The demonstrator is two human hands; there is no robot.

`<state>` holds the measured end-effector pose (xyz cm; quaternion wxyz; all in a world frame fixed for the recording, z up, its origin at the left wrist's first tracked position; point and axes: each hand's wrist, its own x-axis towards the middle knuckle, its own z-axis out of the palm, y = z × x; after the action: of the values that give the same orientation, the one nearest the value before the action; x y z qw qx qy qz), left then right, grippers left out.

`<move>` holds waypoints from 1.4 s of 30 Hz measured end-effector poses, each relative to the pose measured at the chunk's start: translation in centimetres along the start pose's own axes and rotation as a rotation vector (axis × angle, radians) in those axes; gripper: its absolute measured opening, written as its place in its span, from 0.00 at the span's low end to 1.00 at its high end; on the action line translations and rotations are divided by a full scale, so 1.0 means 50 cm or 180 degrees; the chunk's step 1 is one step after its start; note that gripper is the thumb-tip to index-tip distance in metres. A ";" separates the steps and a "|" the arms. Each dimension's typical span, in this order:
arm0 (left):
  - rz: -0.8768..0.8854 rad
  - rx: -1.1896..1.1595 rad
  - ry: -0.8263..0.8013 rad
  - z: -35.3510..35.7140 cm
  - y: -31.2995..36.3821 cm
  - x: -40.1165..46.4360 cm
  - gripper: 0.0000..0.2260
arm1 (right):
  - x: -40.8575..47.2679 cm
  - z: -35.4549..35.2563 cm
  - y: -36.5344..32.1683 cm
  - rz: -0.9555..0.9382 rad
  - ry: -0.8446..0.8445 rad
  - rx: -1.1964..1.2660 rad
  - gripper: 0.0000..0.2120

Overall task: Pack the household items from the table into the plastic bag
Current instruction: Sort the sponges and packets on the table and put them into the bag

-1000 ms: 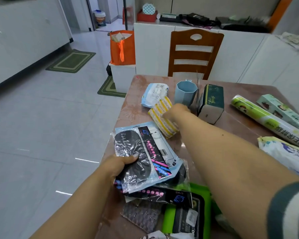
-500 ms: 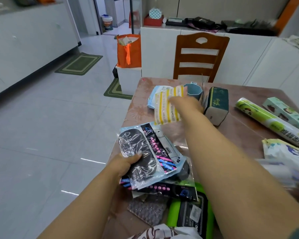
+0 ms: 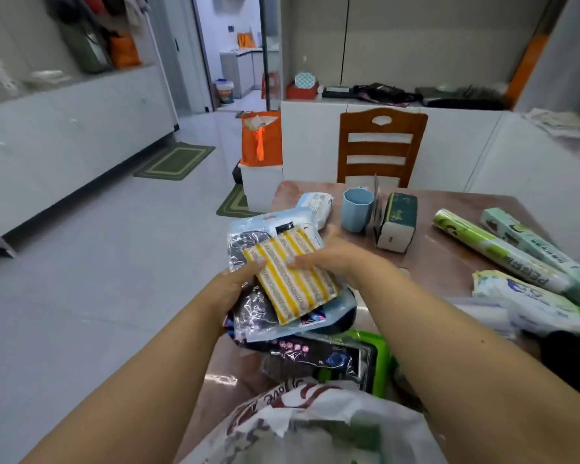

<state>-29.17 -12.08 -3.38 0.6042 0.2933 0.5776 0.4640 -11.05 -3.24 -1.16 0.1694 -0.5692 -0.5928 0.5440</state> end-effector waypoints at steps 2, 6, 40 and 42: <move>0.0152 0.0079 0.0046 0.001 0.026 -0.034 0.19 | -0.040 -0.015 -0.029 -0.0042 -0.0133 0.0289 0.43; 0.0322 0.0096 0.0013 0.025 0.077 -0.107 0.14 | -0.123 -0.035 -0.057 0.0038 -0.0534 0.1122 0.18; -0.1141 0.4290 0.0599 -0.089 -0.094 -0.508 0.29 | -0.360 0.045 0.183 -0.1118 -0.1425 -0.1080 0.30; -0.1037 0.3812 0.1036 -0.099 -0.102 -0.513 0.24 | -0.356 0.042 0.186 -0.1094 -0.1534 -0.1106 0.30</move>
<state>-30.33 -38.08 2.23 0.3031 0.4143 0.8582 0.0018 -2.99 -21.73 -2.26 0.0142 -0.3365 -0.7868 0.5172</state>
